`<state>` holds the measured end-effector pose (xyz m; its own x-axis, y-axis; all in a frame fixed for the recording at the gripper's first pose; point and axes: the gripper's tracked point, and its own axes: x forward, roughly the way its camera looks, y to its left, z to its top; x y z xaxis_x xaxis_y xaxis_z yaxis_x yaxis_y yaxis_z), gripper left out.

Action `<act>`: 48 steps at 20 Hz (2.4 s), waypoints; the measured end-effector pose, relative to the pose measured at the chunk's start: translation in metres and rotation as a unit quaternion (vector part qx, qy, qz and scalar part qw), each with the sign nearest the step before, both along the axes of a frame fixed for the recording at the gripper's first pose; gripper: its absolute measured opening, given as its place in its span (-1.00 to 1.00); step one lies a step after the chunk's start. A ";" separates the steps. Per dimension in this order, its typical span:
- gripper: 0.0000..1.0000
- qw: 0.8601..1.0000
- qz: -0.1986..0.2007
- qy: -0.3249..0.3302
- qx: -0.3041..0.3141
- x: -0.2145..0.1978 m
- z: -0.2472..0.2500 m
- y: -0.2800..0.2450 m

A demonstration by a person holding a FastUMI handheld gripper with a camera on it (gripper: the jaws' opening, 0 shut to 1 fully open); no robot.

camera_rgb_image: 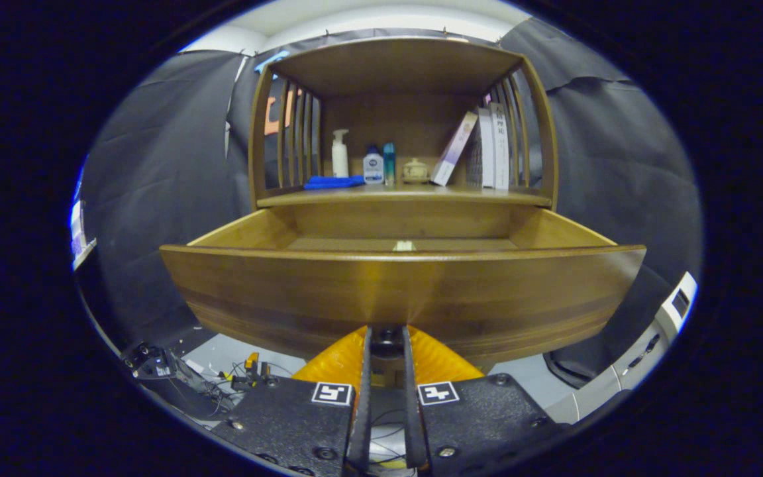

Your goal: Pull open the drawer, take out the items inside it, and place them on the countertop above the cabinet.

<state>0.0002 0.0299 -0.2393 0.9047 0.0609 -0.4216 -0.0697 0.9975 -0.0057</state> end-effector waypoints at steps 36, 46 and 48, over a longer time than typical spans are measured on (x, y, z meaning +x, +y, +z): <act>0.86 0.990 -0.011 0.143 0.003 0.185 0.114 -0.006; 0.23 0.936 -0.010 0.352 0.009 0.180 0.026 0.005; 0.14 0.924 -0.020 0.382 0.007 0.172 0.014 0.002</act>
